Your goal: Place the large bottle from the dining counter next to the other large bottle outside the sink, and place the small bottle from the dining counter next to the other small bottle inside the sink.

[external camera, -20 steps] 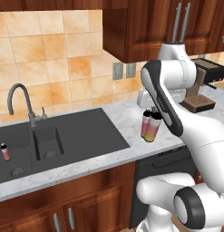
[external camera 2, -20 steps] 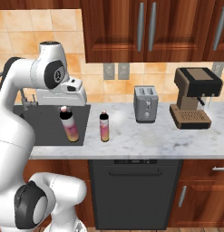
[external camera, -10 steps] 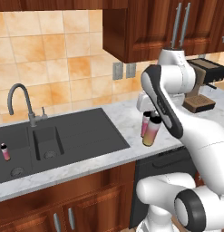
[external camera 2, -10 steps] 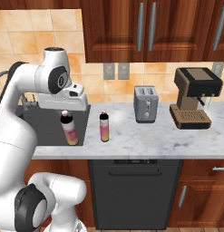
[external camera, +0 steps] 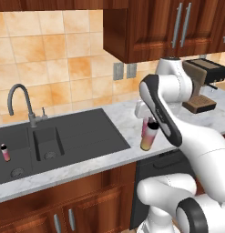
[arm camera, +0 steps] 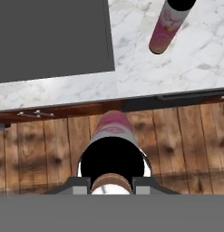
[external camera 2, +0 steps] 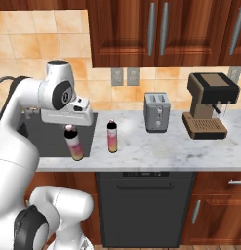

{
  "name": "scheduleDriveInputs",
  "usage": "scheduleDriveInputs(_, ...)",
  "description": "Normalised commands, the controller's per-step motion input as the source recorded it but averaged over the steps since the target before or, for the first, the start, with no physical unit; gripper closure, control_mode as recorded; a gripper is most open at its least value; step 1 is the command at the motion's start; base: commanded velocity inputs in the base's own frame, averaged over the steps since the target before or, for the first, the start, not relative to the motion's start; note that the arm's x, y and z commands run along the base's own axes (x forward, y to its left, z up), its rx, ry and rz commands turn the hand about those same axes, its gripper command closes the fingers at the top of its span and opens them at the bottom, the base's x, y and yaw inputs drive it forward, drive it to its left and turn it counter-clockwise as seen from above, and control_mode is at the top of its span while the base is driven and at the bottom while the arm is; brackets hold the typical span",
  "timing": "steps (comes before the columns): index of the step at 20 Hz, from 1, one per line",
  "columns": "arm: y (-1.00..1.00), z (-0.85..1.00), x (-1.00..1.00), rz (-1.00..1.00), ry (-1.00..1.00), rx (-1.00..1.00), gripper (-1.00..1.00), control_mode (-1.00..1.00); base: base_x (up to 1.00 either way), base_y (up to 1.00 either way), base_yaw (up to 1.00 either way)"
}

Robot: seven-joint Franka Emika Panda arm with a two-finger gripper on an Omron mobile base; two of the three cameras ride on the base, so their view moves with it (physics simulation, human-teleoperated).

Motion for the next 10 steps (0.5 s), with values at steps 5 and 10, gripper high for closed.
scheduleDriveInputs(5,0.11,-0.02,0.14,-0.03,0.01,-0.07,1.00,-1.00,0.00,0.00,0.00)
scheduleDriveInputs(10,0.00,-0.08,0.45,-0.01,0.04,-0.09,1.00,-1.00,0.00,0.00,0.00)
